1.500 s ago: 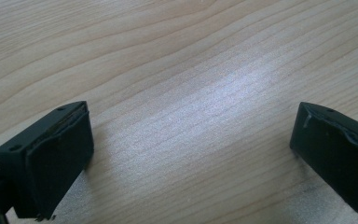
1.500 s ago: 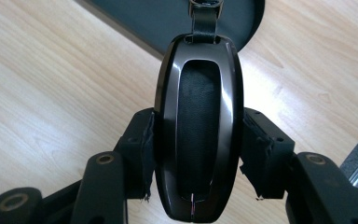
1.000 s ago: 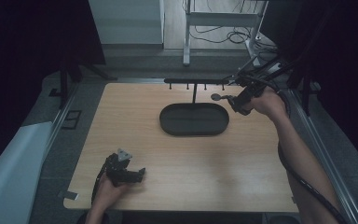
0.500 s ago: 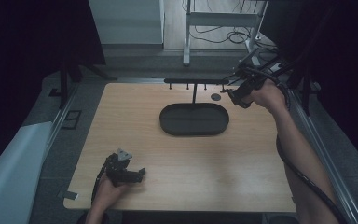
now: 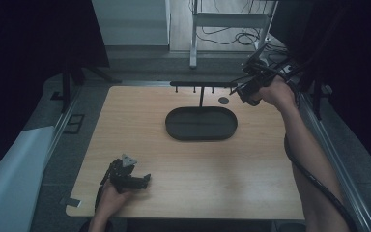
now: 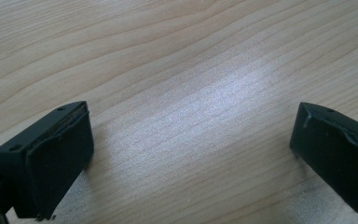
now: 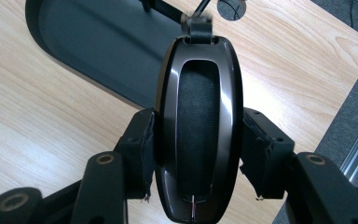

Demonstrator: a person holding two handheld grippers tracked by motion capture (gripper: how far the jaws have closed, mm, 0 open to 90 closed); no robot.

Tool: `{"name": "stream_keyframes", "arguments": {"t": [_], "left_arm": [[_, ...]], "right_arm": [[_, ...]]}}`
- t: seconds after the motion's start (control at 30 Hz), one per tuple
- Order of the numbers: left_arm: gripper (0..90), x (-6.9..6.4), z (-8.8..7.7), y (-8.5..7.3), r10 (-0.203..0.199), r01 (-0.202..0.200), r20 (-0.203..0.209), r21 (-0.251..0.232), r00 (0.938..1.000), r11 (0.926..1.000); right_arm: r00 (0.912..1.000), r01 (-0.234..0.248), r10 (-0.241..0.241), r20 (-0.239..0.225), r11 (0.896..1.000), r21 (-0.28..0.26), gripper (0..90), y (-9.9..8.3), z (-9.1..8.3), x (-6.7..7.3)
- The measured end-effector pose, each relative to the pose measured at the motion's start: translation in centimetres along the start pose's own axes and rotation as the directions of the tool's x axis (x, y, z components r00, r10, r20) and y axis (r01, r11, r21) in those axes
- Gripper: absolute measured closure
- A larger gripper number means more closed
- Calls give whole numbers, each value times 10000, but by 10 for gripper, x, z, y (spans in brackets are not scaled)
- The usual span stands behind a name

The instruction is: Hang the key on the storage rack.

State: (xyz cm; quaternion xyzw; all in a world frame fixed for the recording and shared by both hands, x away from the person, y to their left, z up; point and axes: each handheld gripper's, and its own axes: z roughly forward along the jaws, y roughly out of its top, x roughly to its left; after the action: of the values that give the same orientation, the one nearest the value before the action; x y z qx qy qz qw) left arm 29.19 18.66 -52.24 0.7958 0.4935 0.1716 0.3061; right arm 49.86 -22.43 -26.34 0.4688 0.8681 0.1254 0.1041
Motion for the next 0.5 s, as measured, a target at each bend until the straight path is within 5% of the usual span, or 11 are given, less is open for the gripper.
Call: {"name": "stream_keyframes", "arguments": {"t": [0.2,0.5], "left_arm": [[0,0,0,0,-10,10,7,5,10000,10000],[0,0,0,0,-14,14,3,6,10000,10000]], "right_arm": [[9997,-91,89,234,9999,63,491,5,7,-2],[9999,-163,163,-11,9999,-9,491,7,16,-2]]}}
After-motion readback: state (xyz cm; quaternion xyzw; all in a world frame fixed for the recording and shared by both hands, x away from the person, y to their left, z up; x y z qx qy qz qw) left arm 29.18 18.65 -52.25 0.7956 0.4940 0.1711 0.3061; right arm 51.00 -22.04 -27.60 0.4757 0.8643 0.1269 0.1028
